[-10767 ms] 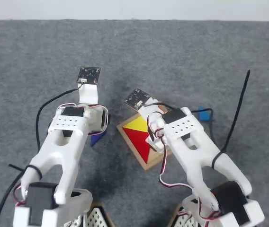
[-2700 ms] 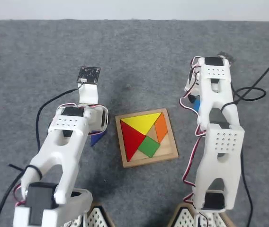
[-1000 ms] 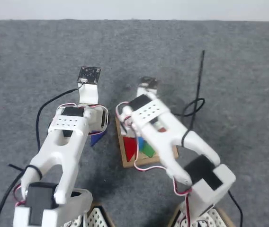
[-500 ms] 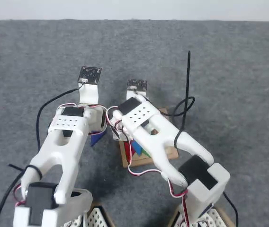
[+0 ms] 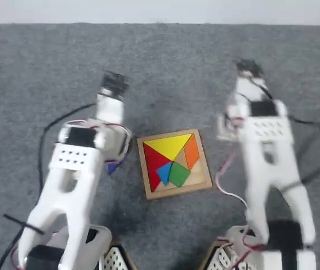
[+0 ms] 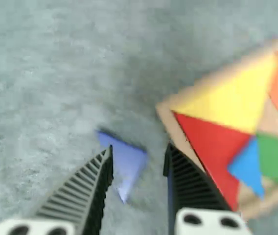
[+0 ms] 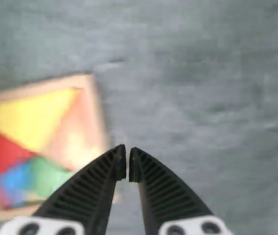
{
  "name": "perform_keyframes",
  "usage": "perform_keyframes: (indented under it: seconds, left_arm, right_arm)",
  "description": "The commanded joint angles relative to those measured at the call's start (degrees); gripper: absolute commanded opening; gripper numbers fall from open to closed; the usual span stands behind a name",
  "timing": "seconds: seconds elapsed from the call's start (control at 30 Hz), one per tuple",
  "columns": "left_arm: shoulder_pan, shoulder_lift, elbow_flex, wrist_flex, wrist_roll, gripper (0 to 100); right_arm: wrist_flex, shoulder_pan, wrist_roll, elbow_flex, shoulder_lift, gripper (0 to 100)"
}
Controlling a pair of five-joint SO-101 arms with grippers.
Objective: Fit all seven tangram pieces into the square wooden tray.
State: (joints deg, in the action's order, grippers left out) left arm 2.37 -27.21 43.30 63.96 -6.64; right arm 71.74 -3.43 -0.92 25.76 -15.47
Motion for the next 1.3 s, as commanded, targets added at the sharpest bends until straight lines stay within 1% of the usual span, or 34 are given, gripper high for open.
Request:
perform_keyframes:
  seconds: [0.0,0.1,0.17,0.27,0.43,0.6,0.67,0.97,1.07,1.27]
  left_arm:
    - [8.4,-1.1,-2.0,5.3,-6.1,16]
    - [12.9,2.5,-2.3,5.6,-7.4,17]
    - [16.0,5.1,-2.3,5.2,-7.3,17]
    - [20.0,8.0,-2.4,3.8,-7.1,17]
    - [23.3,13.7,-4.3,1.5,-3.4,17]
    - [25.4,18.7,-7.6,1.1,1.0,17]
    - [26.2,20.0,-8.3,0.8,1.7,17]
    - [25.3,24.9,-8.2,0.7,1.5,17]
    - [24.9,24.9,-8.3,1.0,1.5,17]
    - [25.2,23.1,-8.1,3.0,-1.1,17]
  right_arm:
    - [-12.9,8.0,-10.2,17.9,-10.2,0.6]
    - [-23.6,10.9,-12.1,31.9,-17.3,0.6]
    - [-27.0,11.8,-13.0,38.2,-21.2,0.6]
    - [-27.1,12.3,-13.8,42.0,-26.2,0.6]
    - [-28.5,12.0,-13.7,45.1,-29.1,0.6]
    - [-30.5,12.0,-14.1,46.2,-29.1,0.6]
    - [-30.5,12.0,-14.1,46.2,-29.1,0.6]
    - [-30.5,11.9,-14.1,46.2,-29.1,0.6]
    - [-30.5,11.9,-14.1,46.2,-29.1,0.6]
    - [-30.5,11.9,-14.1,46.2,-29.1,0.6]
